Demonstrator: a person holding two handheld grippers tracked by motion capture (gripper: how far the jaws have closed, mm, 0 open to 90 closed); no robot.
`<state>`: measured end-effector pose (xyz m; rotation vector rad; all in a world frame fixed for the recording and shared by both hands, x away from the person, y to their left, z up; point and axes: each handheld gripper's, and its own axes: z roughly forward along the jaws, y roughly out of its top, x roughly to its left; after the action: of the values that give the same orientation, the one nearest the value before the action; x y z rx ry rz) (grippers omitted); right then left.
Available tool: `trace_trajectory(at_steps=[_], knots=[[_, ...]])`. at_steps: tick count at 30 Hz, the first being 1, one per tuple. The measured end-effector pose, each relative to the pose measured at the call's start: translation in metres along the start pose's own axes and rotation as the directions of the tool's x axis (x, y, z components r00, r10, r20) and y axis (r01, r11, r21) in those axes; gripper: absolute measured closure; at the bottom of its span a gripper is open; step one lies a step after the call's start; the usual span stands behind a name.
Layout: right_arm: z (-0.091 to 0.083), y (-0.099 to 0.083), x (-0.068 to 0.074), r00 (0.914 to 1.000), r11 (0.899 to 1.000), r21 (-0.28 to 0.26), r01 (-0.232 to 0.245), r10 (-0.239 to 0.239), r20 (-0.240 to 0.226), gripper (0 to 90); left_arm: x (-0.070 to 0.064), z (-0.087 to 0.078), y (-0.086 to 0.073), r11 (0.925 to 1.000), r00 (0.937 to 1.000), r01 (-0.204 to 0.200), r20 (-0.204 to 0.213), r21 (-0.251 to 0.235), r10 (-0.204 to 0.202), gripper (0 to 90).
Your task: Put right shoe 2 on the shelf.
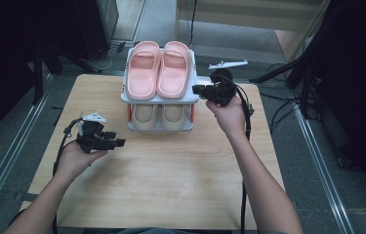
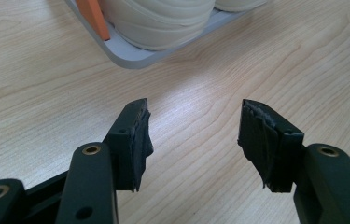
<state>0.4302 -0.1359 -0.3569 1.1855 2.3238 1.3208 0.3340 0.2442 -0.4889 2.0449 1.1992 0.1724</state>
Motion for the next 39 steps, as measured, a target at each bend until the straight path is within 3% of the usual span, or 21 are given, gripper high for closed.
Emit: trace_trajectory(at_steps=[6,20,32,36,39], knots=[[-0.013,-0.023,0.006,0.9997,1.0,-0.013,0.018,-0.018,-0.016,84.4,0.001,0.002,0.003,1.0,1.0,0.002,-0.001,-0.006,-0.002,43.3],[-0.026,-0.088,0.005,0.9993,1.0,-0.009,-0.009,0.009,-0.037,81.2,0.0,0.002,0.009,0.9998,0.9998,-0.015,-0.013,-0.013,0.015,43.2],[-0.02,-0.125,0.002,0.9986,1.0,0.008,0.006,-0.006,-0.052,74.6,0.001,0.004,0.01,0.9998,1.0,-0.008,-0.002,-0.018,0.008,42.8],[-0.016,-0.139,-0.002,0.9985,1.0,-0.019,0.018,-0.019,-0.051,70.2,0.002,0.005,0.01,0.9997,1.0,-0.004,-0.006,-0.023,0.004,42.4],[-0.011,-0.143,-0.007,0.9979,1.0,-0.009,-0.002,0.001,-0.065,67.0,0.003,0.007,0.01,0.9999,0.9999,0.0,-0.01,-0.017,-0.001,42.2]])
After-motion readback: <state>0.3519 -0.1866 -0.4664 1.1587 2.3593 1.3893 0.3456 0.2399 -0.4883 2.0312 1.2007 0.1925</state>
